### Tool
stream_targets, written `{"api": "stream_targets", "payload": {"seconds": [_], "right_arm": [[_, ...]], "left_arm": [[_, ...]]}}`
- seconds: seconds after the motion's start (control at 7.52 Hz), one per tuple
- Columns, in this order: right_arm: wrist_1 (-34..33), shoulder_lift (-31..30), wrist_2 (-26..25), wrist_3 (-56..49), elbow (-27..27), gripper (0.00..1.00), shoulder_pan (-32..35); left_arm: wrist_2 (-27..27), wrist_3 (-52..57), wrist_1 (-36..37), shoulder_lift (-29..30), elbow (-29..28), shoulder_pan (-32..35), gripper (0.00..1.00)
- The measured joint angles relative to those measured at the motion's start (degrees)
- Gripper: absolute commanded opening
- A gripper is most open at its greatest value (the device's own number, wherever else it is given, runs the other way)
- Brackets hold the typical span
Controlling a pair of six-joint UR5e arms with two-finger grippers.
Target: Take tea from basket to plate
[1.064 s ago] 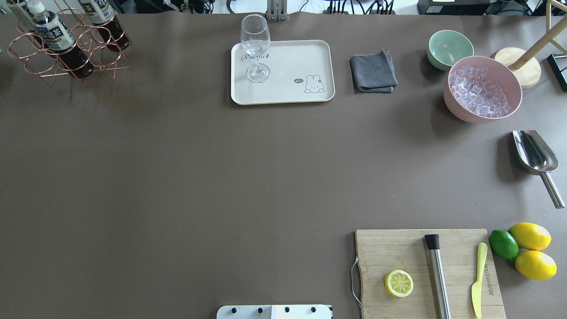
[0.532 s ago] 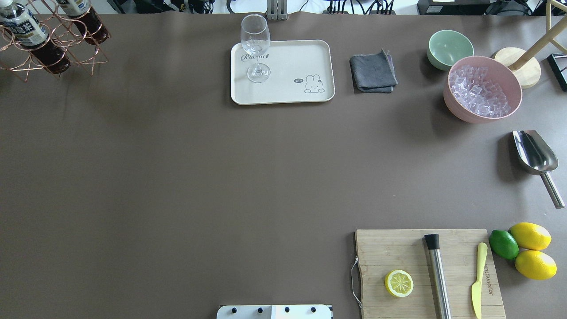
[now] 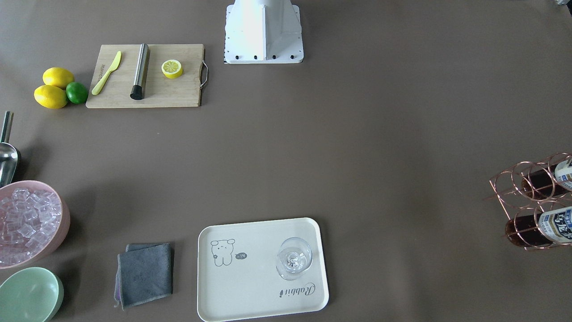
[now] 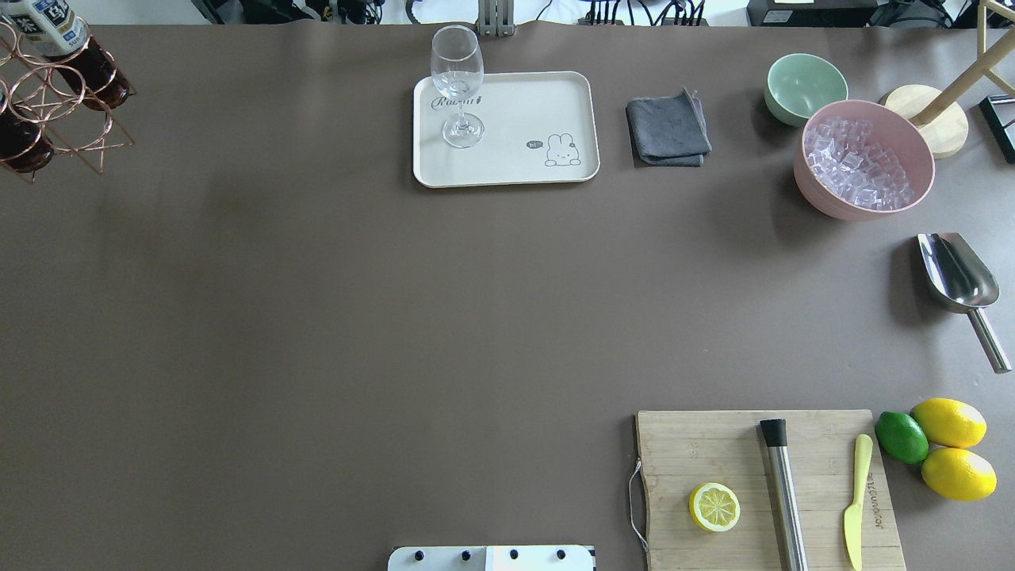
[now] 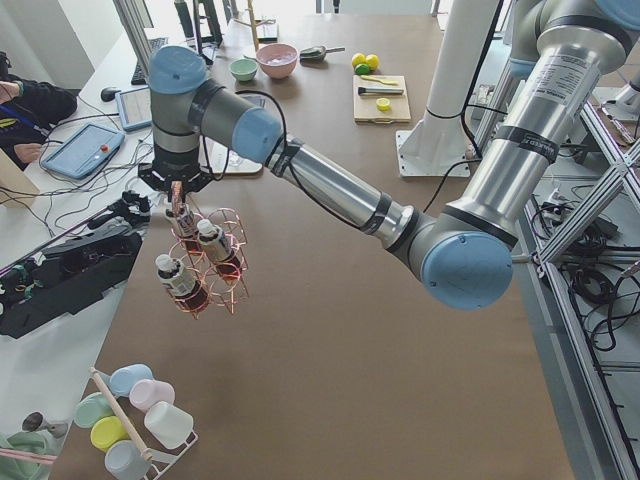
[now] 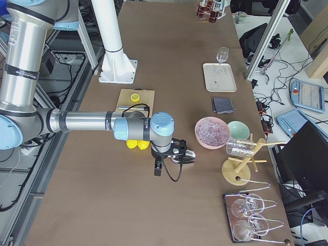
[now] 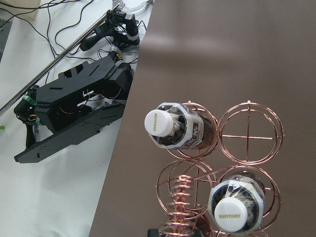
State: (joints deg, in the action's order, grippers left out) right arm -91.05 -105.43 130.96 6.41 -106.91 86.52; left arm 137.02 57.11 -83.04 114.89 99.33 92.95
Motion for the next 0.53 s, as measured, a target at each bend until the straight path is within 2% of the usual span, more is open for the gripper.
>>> {"api": "stream_targets", "payload": {"seconds": [0.27, 0.53], "right_arm": [[-0.01, 0.01, 0.00, -0.03, 0.07, 1.00, -0.08], [0.00, 0.04, 0.00, 0.00, 0.10, 1.00, -0.11]], "left_arm": [[-0.09, -1.14, 14.82, -1.81, 15.83, -3.36, 0.00], [-0.03, -8.02, 19.23, -2.01, 26.99, -11.26, 0.00]]}}
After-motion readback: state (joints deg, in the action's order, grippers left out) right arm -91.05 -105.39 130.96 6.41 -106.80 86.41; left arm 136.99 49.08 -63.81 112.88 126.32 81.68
